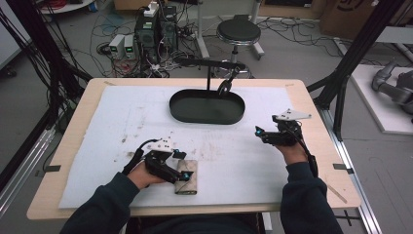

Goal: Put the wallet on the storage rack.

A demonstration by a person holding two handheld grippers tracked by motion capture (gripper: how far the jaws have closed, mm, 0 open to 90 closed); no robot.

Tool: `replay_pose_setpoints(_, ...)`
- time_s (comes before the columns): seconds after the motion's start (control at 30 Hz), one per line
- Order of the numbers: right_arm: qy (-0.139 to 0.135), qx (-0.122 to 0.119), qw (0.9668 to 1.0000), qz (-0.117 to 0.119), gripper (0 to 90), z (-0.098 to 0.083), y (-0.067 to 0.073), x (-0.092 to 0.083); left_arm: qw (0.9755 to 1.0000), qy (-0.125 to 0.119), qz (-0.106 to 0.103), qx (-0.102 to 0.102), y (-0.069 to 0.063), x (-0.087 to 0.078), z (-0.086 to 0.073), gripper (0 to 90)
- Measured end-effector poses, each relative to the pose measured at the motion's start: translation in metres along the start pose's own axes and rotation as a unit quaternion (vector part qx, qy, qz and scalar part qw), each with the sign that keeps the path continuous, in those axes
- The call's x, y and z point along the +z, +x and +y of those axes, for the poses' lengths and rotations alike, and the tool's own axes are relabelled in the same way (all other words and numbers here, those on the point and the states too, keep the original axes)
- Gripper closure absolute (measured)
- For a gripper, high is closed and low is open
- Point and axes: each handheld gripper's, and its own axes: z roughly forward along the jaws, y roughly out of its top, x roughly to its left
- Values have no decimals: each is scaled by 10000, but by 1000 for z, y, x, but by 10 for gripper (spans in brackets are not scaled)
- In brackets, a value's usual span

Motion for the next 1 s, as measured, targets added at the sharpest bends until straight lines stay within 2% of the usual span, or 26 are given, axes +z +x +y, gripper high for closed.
replay_pose_setpoints(0.07, -1, 12, 10000, 5, 203, 0, 0, 0, 10000, 43, -17, 28, 0, 0, -2, 177)
replay_pose_setpoints(0.1, -3, -6, 10000, 7, 203, 0, -1, 0, 9999, 91, 34, 51, 0, 1, -2, 177)
replay_pose_setpoints(0.17, -5, 5, 10000, 7, 203, 0, 0, 0, 9992, 241, 216, 228, 1, 2, -3, 196)
replay_pose_setpoints(0.27, 9, 12, 10000, 8, 203, 0, 0, 0, 9986, 332, 334, 255, 2, 3, -4, 192)
replay_pose_setpoints(0.4, 20, 2, 10000, 10, 203, 0, 0, 0, 9986, 298, 373, 233, 4, 3, -4, 201)
replay_pose_setpoints(0.47, 19, 19, 10000, 12, 203, 0, 1, 0, 9980, 284, 522, 236, 7, 1, -3, 206)
replay_pose_setpoints(0.57, 16, -12, 10000, 22, 204, 0, 1, 0, 9964, 193, 829, 22, 15, -2, -3, 211)
replay_pose_setpoints(0.67, 29, 7, 10000, 15, 203, 0, 1, 0, 9926, 144, 1202, -83, 20, -5, -1, 218)
replay_pose_setpoints(0.7, 24, 5, 10000, 19, 204, 0, 1, 0, 9898, 93, 1418, -126, 22, -7, 0, 247)
replay_pose_setpoints(0.73, 21, 11, 10000, 19, 204, 0, 1, 0, 9867, 69, 1619, -115, 25, -9, 1, 422)
replay_pose_setpoints(0.77, 17, 10, 10000, 19, 204, 0, 0, 0, 9846, 55, 1742, -164, 27, -10, 1, 491)
replay_pose_setpoints(0.8, 20, 10, 10000, 25, 204, 0, 1, 0, 9824, 75, 1853, -239, 30, -11, 0, 454)
replay_pose_setpoints(0.87, 8, 1, 10000, 23, 204, 0, 0, 0, 9783, 75, 2050, -287, 31, -11, -1, 456)
replay_pose_setpoints(0.93, 9, 16, 10000, 23, 204, 0, 0, 0, 9752, 45, 2191, -307, 30, -13, 0, 456)
replay_pose_setpoints(1.0, -12, 14, 10000, 26, 204, 0, 0, 0, 9731, -59, 2261, -433, 28, -17, 2, 434)
